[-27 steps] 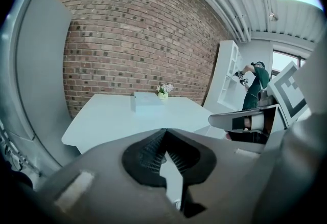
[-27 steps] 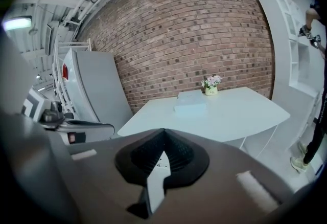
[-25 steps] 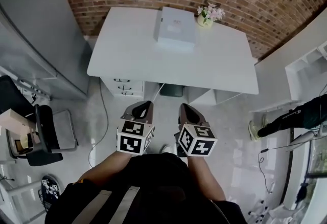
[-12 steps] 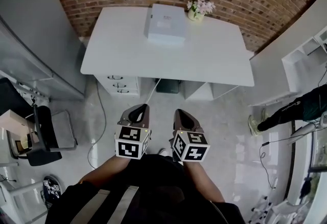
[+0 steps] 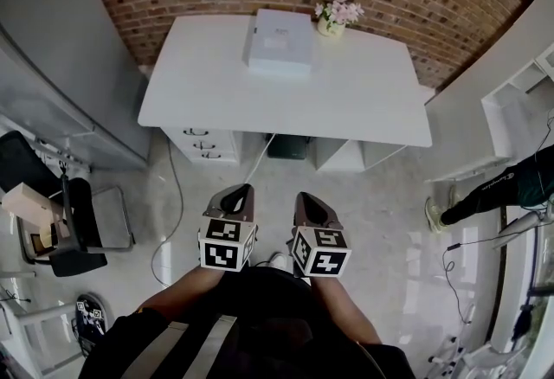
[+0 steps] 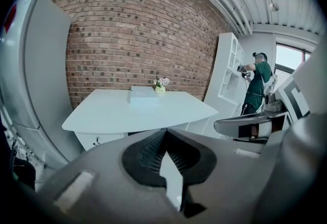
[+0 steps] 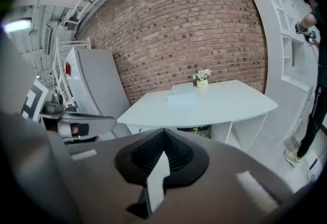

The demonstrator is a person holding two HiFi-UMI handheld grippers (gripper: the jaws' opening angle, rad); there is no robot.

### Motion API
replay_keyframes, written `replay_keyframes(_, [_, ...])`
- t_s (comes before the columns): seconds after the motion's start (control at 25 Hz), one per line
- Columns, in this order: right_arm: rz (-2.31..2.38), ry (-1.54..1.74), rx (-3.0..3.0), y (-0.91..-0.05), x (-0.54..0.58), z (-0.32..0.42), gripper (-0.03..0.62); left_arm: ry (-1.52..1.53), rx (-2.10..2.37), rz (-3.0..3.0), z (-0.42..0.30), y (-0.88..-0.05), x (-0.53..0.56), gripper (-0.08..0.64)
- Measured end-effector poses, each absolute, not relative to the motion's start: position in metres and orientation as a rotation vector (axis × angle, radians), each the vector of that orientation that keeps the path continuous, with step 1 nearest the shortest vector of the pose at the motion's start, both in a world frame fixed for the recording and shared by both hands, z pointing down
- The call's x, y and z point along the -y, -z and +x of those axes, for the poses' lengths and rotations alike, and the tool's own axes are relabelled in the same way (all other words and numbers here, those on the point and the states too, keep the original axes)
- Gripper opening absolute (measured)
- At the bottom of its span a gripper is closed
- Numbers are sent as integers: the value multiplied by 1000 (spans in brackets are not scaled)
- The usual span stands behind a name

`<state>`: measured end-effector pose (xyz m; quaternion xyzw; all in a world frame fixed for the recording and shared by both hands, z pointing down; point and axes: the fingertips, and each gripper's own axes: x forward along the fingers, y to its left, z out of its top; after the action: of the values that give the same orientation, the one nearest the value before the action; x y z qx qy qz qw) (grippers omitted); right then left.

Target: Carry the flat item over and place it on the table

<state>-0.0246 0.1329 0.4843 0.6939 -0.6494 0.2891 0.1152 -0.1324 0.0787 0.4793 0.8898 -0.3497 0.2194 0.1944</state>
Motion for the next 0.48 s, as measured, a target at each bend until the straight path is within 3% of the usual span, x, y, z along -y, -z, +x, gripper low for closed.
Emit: replay_keyframes(0.48, [2020,-838,1905,-479,-130,-18,0,-591,988,2489,-128,-474,-78,2])
